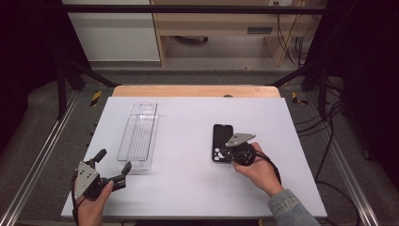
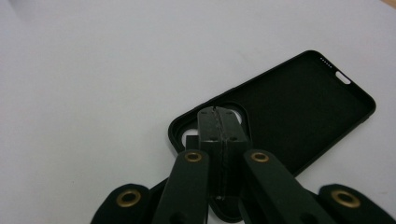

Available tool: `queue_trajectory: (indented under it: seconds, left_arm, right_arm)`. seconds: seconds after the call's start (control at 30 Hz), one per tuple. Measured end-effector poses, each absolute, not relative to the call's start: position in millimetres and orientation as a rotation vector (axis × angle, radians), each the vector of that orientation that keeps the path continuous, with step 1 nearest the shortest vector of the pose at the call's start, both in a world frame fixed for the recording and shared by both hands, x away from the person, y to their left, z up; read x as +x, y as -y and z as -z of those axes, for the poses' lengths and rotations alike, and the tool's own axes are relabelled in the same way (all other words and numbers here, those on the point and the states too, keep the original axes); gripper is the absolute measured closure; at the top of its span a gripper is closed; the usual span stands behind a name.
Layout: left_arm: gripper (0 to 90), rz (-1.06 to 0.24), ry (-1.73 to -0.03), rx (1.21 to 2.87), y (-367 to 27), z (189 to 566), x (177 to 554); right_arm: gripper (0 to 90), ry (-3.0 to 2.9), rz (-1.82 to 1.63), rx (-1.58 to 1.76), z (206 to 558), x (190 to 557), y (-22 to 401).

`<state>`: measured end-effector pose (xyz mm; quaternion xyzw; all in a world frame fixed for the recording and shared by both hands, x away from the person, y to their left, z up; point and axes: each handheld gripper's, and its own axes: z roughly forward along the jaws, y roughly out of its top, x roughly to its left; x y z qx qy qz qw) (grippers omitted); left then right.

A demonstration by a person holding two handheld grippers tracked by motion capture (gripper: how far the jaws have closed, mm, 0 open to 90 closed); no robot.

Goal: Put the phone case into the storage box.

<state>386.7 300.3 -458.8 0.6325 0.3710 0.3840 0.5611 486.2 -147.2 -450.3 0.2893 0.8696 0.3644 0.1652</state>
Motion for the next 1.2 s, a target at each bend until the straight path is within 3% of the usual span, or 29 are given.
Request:
queue_trajectory:
  seconds: [1.2]
  left_arm:
    - [2.4,-0.879,-0.856,1.519,-297.2,459.8,386.7]
  right_arm:
    - [90.0,-2.568,-1.005,0.844,477.2,504.3,118.7]
